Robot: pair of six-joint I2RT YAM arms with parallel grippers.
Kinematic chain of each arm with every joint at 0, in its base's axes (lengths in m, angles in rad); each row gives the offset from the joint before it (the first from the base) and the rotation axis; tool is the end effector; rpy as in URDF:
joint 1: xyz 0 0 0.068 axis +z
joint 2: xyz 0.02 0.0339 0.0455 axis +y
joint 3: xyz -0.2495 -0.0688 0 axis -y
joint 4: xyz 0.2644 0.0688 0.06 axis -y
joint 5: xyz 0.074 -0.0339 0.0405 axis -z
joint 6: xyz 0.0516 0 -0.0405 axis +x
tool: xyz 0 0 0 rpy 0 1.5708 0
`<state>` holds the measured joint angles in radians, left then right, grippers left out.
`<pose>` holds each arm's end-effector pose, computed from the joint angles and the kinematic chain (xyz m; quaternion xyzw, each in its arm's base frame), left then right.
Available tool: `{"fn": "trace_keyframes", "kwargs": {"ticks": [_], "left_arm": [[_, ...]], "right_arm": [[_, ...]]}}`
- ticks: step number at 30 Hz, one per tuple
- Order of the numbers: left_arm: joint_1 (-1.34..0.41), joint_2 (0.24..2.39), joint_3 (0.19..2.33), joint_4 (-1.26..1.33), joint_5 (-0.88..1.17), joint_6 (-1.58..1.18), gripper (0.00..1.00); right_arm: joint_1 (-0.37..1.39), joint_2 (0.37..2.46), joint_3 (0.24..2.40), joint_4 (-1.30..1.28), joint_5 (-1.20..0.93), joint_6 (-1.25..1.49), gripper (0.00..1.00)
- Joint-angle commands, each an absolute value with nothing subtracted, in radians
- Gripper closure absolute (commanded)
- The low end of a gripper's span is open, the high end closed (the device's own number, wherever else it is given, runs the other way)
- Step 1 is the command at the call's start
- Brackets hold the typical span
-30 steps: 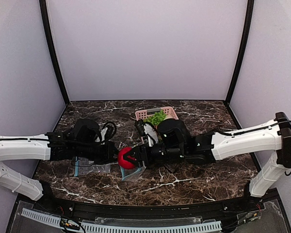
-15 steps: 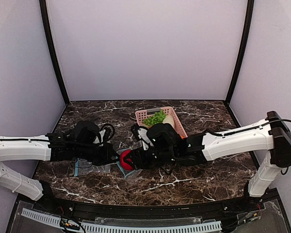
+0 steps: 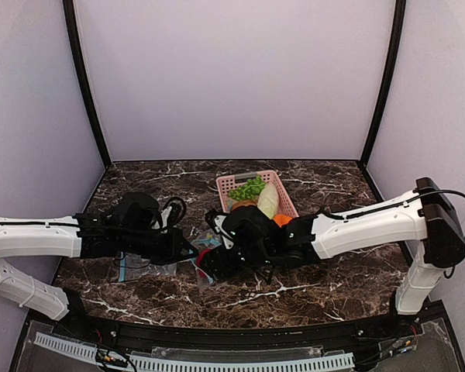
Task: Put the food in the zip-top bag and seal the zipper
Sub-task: Place the fake vegetable in the zipper food storage bag, then pass from the left arm to the right
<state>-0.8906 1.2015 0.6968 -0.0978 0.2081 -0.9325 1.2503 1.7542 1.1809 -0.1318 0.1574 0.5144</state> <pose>0.1760 -0.2345 0.2003 0.0299 0.8811 -0.4222 0.2109 0.1385 0.3916 0.1848 -0.2947 0.8563 0.2776 0.3208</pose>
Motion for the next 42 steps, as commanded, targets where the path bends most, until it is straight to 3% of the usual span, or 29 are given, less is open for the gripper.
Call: {"fn": "trace_keyframes", "kwargs": {"ticks": [1,14,32,42], "left_arm": [[-0.894,1.182,0.701,-0.083,0.221,-0.938,0.99],[-0.894,1.165,0.691,-0.093,0.207,-0.943,0.99],[-0.894,1.138,0.683,-0.118,0.196,-0.943,0.99],[-0.894,1.133,0.678,-0.117,0.198,-0.945,0.99]], "right_arm": [[1.262,1.73,1.219,-0.144,0.166,0.5,0.16],[1.259,1.581,1.195,-0.183,0.188,0.557,0.15],[1.208,1.732,1.305,-0.334,0.21,0.562,0.47],[1.183,1.76,1.318,-0.328,0.185,0.548,0.56]]}}
